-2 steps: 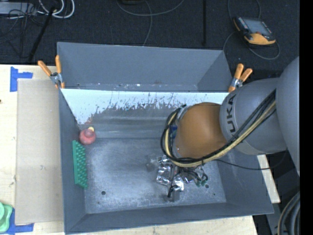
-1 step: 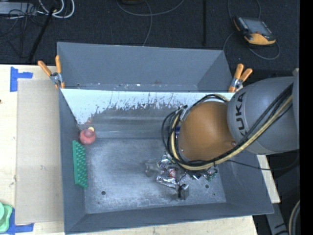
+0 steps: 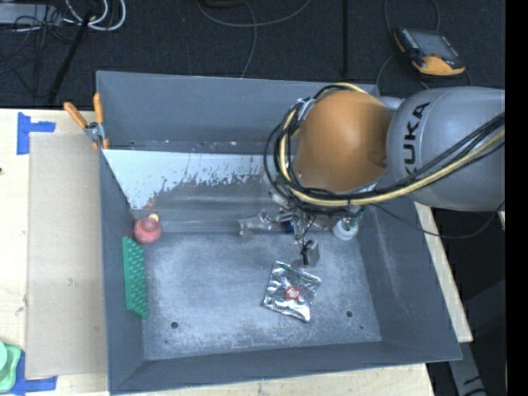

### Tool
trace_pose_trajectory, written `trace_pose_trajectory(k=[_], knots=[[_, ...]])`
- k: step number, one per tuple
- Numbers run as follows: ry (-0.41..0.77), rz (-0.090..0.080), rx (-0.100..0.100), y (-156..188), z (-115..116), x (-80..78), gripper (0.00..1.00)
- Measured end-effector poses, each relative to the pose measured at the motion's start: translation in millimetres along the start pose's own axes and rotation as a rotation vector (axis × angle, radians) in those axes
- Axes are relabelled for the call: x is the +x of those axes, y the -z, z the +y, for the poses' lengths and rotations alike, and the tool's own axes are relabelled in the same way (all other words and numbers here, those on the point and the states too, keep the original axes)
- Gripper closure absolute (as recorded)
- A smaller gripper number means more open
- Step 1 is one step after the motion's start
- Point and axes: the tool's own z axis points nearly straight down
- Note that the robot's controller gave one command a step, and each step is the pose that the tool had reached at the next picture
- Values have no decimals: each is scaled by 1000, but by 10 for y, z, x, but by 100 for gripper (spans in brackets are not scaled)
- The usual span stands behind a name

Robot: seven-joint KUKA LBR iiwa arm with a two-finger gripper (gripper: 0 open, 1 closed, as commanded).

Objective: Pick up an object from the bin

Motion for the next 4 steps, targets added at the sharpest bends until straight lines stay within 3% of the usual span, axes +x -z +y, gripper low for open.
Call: trace_pose_trajectory(k=[1, 2, 3, 4], knots=[[302, 6, -10, -549, 524, 349, 0], [298, 5, -9, -541, 513, 347, 100], [312, 0, 0, 686, 739, 287, 100], [249, -4, 2, 2115, 768, -458, 100]])
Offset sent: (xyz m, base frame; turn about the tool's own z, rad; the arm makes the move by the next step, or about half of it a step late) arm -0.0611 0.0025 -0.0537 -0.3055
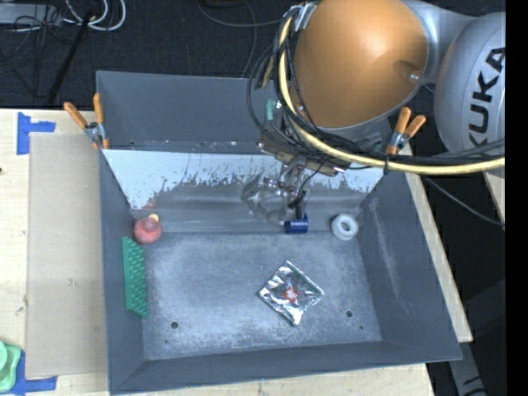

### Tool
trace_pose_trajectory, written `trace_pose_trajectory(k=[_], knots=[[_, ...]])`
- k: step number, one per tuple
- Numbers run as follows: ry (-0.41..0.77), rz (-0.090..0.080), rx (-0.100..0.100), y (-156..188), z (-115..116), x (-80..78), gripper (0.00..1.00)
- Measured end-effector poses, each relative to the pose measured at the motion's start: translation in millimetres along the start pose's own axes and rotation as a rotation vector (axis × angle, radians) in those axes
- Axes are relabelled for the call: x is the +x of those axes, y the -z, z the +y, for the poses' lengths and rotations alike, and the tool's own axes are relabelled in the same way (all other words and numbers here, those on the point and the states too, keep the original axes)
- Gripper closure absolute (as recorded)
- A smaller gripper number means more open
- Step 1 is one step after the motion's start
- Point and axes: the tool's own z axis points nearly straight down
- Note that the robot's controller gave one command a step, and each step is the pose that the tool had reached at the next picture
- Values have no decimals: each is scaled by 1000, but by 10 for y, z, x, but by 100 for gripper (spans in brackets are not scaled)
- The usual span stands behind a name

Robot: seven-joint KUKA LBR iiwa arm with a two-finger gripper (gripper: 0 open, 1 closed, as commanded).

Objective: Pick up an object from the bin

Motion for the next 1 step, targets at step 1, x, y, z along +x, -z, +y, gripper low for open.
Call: trace_pose_trajectory(k=[1], knots=[[534, 7, -18, -1579, 83, 252, 100]])
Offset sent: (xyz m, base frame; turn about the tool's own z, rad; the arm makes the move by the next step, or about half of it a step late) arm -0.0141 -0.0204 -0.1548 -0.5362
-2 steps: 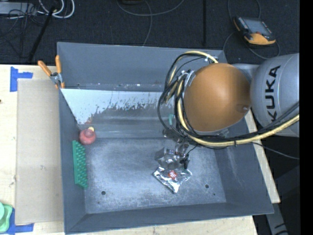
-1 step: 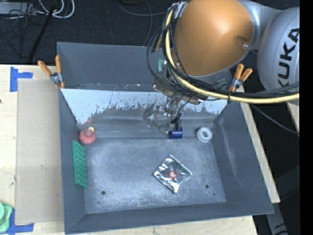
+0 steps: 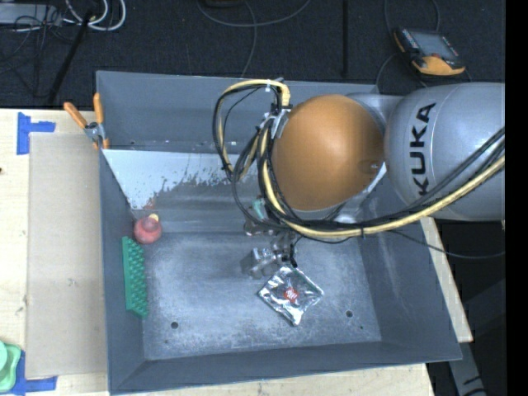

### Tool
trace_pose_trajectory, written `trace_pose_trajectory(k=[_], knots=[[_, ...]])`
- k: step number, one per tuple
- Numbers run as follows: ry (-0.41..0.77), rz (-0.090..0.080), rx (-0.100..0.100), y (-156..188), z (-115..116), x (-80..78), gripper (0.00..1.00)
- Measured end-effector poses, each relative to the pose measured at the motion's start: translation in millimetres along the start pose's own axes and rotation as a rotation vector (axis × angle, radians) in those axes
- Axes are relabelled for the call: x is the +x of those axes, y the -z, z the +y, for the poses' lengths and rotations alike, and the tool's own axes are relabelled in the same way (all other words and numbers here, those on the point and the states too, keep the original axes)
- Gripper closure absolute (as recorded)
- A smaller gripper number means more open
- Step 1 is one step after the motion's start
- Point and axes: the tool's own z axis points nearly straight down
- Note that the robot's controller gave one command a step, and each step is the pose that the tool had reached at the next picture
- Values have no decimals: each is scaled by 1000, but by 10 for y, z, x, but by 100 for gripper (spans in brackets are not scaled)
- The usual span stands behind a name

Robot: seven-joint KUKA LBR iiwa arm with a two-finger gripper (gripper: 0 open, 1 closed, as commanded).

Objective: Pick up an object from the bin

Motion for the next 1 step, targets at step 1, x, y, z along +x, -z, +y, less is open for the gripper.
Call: trace_pose_trajectory(k=[1], knots=[[62, -4, 17, 1832, -362, -1067, 100]])
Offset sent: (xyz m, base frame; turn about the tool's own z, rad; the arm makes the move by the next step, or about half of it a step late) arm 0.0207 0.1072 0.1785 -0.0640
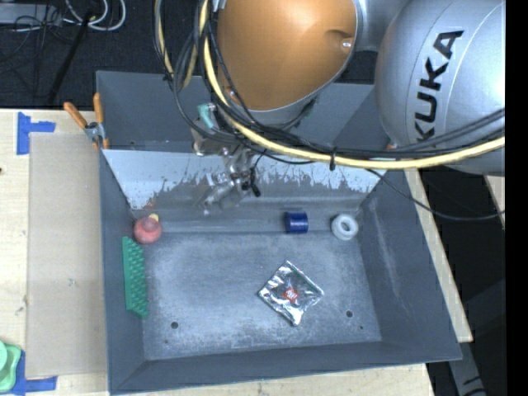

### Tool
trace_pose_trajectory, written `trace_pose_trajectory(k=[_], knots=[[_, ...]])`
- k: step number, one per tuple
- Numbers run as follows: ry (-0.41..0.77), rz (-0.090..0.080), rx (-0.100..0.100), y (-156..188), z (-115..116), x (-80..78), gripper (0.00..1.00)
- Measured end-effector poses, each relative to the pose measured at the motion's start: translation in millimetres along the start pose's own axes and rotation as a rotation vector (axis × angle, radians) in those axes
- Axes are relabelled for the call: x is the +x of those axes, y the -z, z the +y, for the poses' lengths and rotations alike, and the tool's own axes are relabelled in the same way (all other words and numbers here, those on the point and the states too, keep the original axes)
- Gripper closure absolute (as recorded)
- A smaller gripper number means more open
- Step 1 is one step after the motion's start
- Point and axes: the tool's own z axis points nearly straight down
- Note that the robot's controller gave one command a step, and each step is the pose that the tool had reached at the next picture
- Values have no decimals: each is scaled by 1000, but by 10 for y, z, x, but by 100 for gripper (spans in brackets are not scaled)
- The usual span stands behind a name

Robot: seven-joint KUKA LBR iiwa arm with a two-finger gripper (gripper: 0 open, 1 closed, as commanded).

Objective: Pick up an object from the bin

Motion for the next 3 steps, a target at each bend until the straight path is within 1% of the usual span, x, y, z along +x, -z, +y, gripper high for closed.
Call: trace_pose_trajectory(k=[1, 2, 3], knots=[[78, 3, -18, -902, -374, 186, 100], [137, 2, -20, -1657, -172, 38, 100], [-96, 5, -14, -2096, -115, 325, 100]])
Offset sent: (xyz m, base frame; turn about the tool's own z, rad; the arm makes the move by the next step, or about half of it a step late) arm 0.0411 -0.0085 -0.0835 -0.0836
